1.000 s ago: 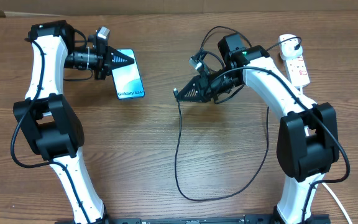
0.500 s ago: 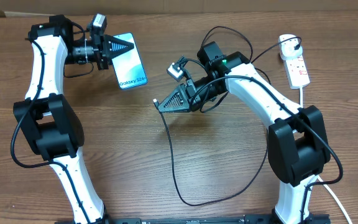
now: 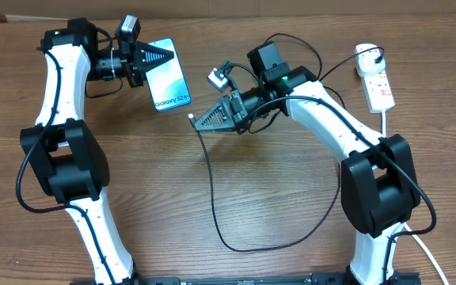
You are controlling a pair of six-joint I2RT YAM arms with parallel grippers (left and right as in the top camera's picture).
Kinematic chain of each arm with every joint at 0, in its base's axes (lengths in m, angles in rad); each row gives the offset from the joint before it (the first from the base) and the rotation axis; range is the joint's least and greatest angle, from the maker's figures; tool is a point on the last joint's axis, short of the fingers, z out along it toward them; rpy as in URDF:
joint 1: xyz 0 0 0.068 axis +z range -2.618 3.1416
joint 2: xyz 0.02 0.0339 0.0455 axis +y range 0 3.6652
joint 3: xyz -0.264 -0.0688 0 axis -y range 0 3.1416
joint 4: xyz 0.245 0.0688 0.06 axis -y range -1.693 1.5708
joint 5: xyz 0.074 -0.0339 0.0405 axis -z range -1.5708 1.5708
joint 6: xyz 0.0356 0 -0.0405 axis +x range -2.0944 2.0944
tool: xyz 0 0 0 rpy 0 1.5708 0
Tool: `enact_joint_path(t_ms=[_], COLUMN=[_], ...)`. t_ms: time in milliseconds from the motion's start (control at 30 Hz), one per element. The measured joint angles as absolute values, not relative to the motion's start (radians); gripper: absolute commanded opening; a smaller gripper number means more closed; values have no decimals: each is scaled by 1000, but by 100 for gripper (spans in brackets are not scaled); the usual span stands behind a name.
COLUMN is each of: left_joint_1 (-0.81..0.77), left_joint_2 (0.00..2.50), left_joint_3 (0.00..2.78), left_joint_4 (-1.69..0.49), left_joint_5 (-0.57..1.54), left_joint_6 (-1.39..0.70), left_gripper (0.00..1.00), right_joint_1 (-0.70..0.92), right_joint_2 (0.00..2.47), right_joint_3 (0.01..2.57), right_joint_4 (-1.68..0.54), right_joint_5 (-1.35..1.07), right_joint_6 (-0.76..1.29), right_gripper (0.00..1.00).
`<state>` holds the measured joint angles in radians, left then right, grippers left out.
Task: Plug charger to phone and switch on socket
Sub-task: 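Lift the plug with the right gripper toward the phone held by the left, then push the USB-C plug into the phone's bottom port with the right gripper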
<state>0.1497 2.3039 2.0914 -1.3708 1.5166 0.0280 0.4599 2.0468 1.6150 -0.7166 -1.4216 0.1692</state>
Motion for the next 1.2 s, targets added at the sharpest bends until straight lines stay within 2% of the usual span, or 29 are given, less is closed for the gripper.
enact_joint_path(t_ms=[200,500,800,1200], left_joint_1=[144,144,144,144], left_joint_2=[2304,2304,2304,2304], left_joint_3=[2091,2091,2091,2091], left_joint_4=[-1323,-1243,-1240,-1241], left_joint_5=[1519,1518,1518,1517], left_joint_6=[4,-61,-91,-102], left_gripper=[4,5,4,4], right_joint_1=[494,498,498,498], right_joint_2=[2047,2047,2047,2047], right_joint_3=[1615,1615,1615,1615], right_joint_4=[-655,-611,-461,-418], right_joint_5=[-1384,-1379,-1349,-1330], right_joint_6=[292,353,461,513], right_gripper=[4,4,4,4])
